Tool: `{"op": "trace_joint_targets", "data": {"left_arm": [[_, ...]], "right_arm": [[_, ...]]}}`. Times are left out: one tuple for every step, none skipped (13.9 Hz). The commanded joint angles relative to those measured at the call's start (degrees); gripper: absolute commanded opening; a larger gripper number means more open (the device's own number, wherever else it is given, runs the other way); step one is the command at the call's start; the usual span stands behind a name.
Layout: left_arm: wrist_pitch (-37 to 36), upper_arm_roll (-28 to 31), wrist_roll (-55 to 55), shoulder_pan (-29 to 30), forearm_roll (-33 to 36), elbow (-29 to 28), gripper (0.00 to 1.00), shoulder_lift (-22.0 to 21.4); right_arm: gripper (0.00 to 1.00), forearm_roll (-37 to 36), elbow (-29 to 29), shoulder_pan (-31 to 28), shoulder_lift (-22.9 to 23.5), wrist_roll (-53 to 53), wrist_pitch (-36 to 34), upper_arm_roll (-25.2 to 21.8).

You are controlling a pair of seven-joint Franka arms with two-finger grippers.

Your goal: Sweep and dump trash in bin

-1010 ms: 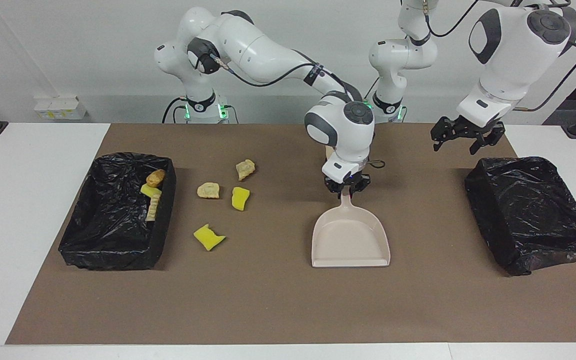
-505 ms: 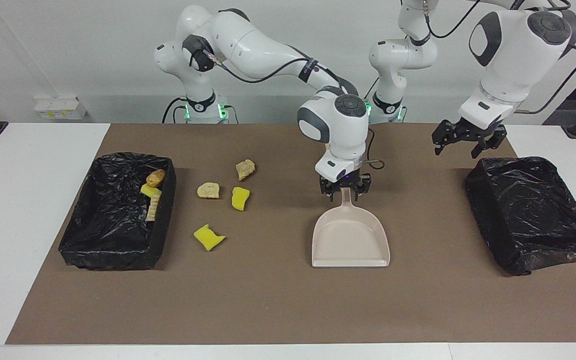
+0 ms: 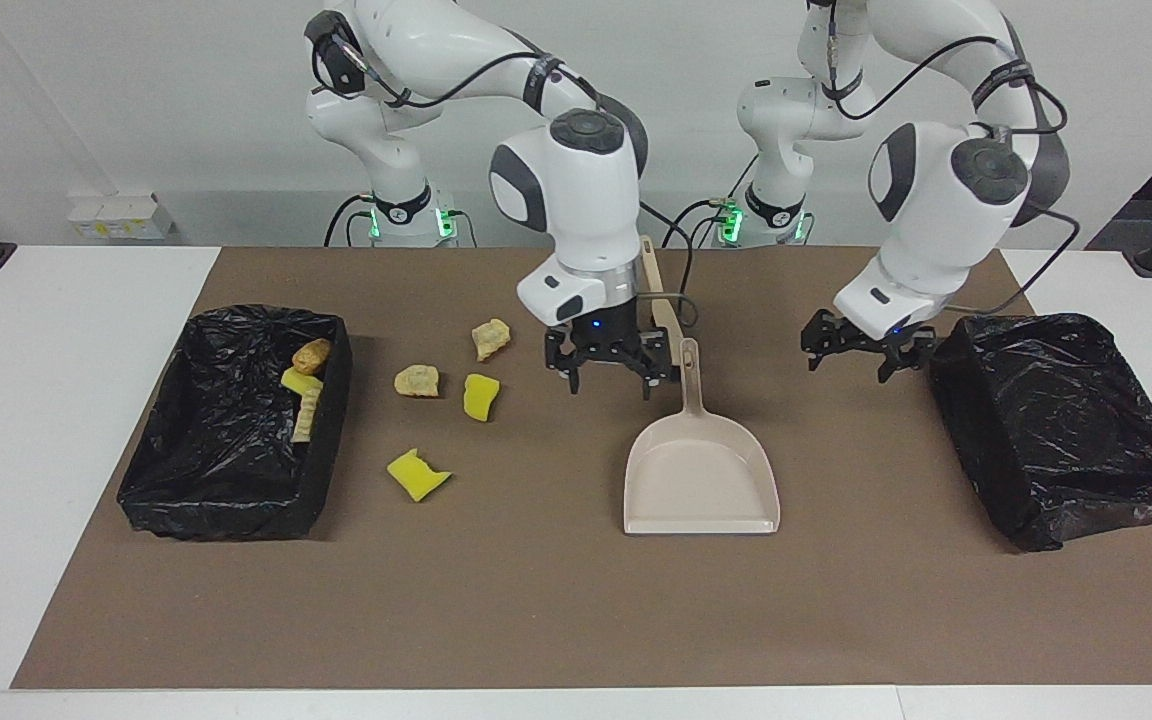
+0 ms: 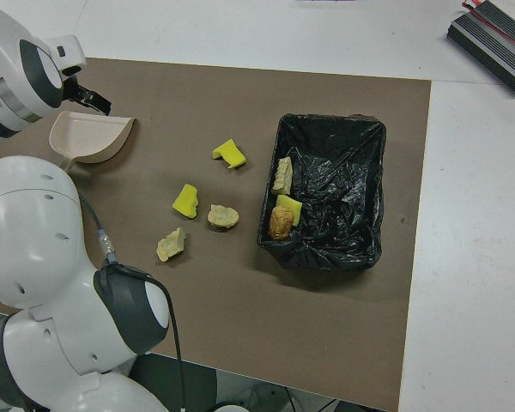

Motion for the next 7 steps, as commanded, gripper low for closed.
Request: {"op": "trace_joint_targets", "data": {"left_arm": [[9.3,0.8,-7.2,-5.6,-0.3,-6.7,1.00,0.2],[12.5,0.8,-9.8,-7.8,-0.2,-9.5,1.00,0.0],[14.8,0.8,-12.7,-9.6,-0.2,-11.6,1.00,-0.5],[16.5,0.8,-15.0,-11.3,-0.3,-13.2,1.00,-0.8],[17.6,0.9,-16.9,-13.2,-0.2,-14.6,1.00,-1.1],[18.5,0.9,-18.0,-14.9,-0.2,-15.8,1.00,-1.3],[19.7,0.9,-18.7,-16.0,-0.2,-17.9,1.00,-2.0]], "right_arm": [[1.00,1.5,-7.7,-4.5,-7.6,-0.9,-2.1,0.5],[1.00,1.5,-8.0,-6.0,-9.1,-2.7,-3.3,0.5],[1.00,1.5,-8.0,-7.2,-10.4,-4.4,-4.7,0.5],[1.00,1.5,-8.0,-8.5,-11.9,-5.5,-5.8,0.5],[1.00,1.5,-7.9,-10.1,-13.2,-6.6,-6.5,0.6],[1.00,1.5,-7.9,-11.6,-14.6,-8.3,-7.9,0.5],[1.00,1.5,-7.8,-13.1,-16.1,-11.1,-10.3,0.6]]}}
